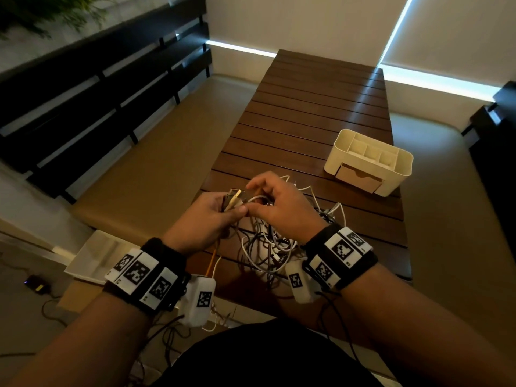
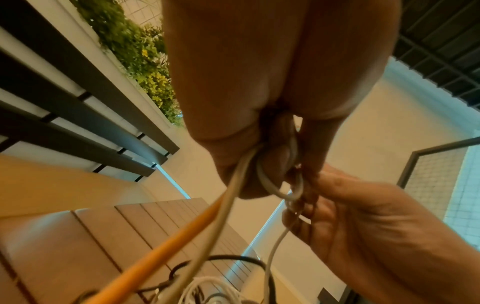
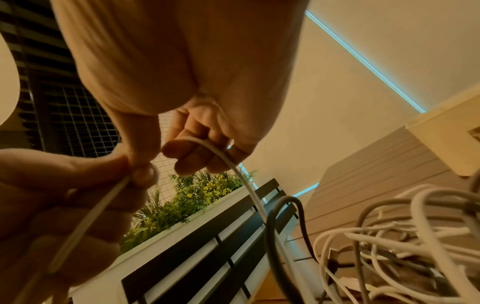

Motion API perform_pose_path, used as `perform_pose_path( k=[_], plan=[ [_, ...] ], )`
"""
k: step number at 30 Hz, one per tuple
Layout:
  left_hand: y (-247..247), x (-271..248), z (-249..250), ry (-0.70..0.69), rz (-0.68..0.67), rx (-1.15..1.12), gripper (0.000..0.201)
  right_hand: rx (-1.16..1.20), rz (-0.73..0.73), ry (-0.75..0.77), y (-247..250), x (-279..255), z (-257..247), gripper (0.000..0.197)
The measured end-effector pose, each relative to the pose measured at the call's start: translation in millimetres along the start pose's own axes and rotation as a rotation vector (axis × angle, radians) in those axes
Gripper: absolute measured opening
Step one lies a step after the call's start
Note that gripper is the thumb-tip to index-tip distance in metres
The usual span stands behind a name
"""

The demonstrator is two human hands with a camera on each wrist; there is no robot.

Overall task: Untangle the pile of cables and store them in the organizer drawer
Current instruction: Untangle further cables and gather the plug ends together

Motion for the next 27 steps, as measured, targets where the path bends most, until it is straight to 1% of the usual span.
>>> perform_pose_path(
  k=[2, 3, 5, 7, 8, 10, 12, 13, 15, 16, 17, 18, 20, 21, 24, 26, 27],
  plan=[
    [4, 0, 7, -0.036, 0.018, 0.004, 0.024, -0.028, -0.031, 0.004, -4, 0, 7, 0.012],
    [7, -1, 11, -0.06, 0.037, 0.006, 0.028, -0.045, -0.057, -0.017, -6, -1, 15, 0.007],
    [18, -2, 17, -0.093, 0.095, -0.038, 0.031, -0.089, -0.091, -0.124, -8, -6, 43, 0.019],
    [35, -4, 16, -0.097, 0.169, -0.121, 0.025, -0.106, -0.098, -0.256, -4, -15, 71, 0.026],
    [45, -5, 13, -0.082, 0.196, -0.145, 0.024, -0.106, -0.095, -0.299, -3, -19, 80, 0.026],
    [54, -6, 4, -0.03, 0.207, -0.147, 0.023, -0.102, -0.074, -0.328, 2, -21, 84, 0.021],
    [49, -7, -5, 0.019, 0.17, -0.142, 0.021, -0.046, -0.05, -0.294, 5, -17, 70, 0.011],
    [43, -7, -9, 0.033, 0.14, -0.147, 0.02, -0.005, -0.04, -0.263, 4, -13, 60, 0.013],
    [29, -7, -10, 0.02, 0.064, -0.166, 0.02, 0.054, -0.032, -0.183, 0, -4, 38, 0.029],
    [21, -6, -7, 0.001, 0.017, -0.176, 0.021, 0.079, -0.036, -0.148, -4, 0, 28, 0.034],
    [15, -7, -3, -0.018, -0.029, -0.19, 0.02, 0.096, -0.049, -0.117, -9, 3, 19, 0.035],
    [10, -7, 1, -0.036, -0.067, -0.207, 0.019, 0.101, -0.068, -0.093, -15, 5, 13, 0.032],
    [11, -7, 10, -0.078, -0.098, -0.226, 0.019, 0.049, -0.124, -0.097, -24, 5, 8, 0.017],
    [15, -7, 14, -0.101, -0.091, -0.24, 0.023, 0.012, -0.163, -0.118, -27, 3, 7, 0.013],
    [39, -9, 19, -0.145, 0.003, -0.319, 0.037, -0.021, -0.295, -0.223, -37, -9, 22, 0.023],
    [55, -12, 12, -0.129, 0.107, -0.317, 0.034, -0.047, -0.38, -0.266, -43, -16, 35, 0.028],
    [62, -12, 6, -0.104, 0.16, -0.291, 0.03, -0.068, -0.384, -0.275, -43, -17, 40, 0.028]
  ],
)
Point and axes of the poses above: each hand's wrist, its own x-axis towards the middle knuckle, its own y-axis out of the back of the hand, z = x × y, the point moved 8 cm from there along x, towards the middle knuckle, and after that the axes turned 1 degree about -y, right-handed, at the moved point
